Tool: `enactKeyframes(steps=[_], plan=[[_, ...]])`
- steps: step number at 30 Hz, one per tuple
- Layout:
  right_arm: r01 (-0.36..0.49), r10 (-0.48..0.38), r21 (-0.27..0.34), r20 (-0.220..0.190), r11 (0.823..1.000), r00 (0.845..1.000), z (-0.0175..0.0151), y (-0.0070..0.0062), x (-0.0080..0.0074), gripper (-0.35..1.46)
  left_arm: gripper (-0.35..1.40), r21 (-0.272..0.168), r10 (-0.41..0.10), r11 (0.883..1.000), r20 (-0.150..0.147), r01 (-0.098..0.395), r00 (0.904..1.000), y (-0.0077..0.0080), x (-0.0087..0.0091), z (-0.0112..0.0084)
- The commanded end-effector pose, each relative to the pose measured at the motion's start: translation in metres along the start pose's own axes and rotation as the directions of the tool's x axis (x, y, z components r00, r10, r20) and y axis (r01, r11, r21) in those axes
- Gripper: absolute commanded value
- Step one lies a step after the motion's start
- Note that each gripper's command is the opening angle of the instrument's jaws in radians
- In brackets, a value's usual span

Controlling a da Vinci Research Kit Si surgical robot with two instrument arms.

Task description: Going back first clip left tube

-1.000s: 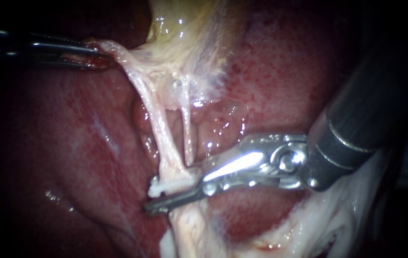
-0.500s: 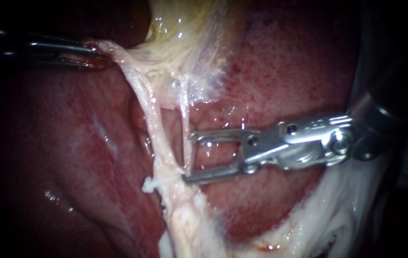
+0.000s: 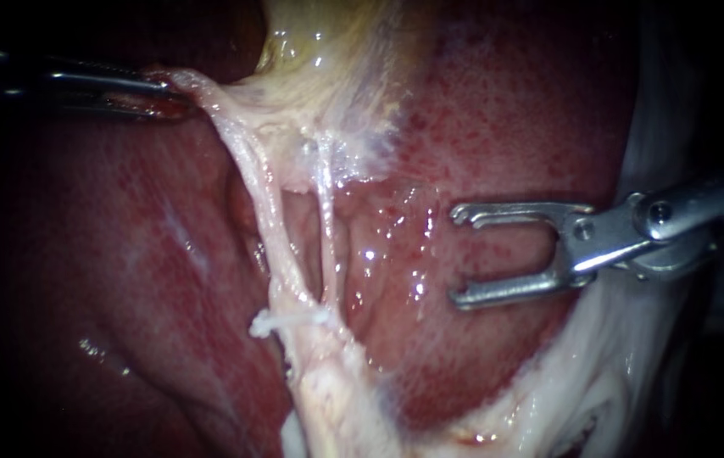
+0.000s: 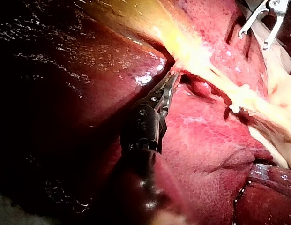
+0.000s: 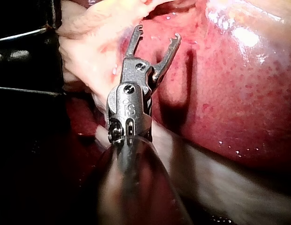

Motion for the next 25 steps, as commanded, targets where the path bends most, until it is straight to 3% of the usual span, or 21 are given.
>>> enactKeyframes(steps=[1, 12, 25], plan=[[0.001, -0.001, 0.001, 0.0, 1.0, 1.0, 0.0, 0.0, -0.0001, 0.5, -0.35, 0.003, 0.002, 1.0, -0.001, -0.002, 1.0, -0.0001, -0.0002, 0.0004], [0.001, -0.001, 0.005, -0.001, 1.0, 1.0, 0.0, -0.0001, -0.0001, 0.5, -0.35, -0.011, 0.011, 1.0, 0.001, -0.011, 0.9999, -0.0007, -0.0027, 0.005], [0.001, -0.001, 0.013, -0.002, 1.0, 1.0, 0.0001, -0.0003, 0.0, 0.5, -0.35, -0.015, 0.013, 1.0, 0.001, -0.013, 0.9999, -0.0006, -0.0029, 0.0055]])
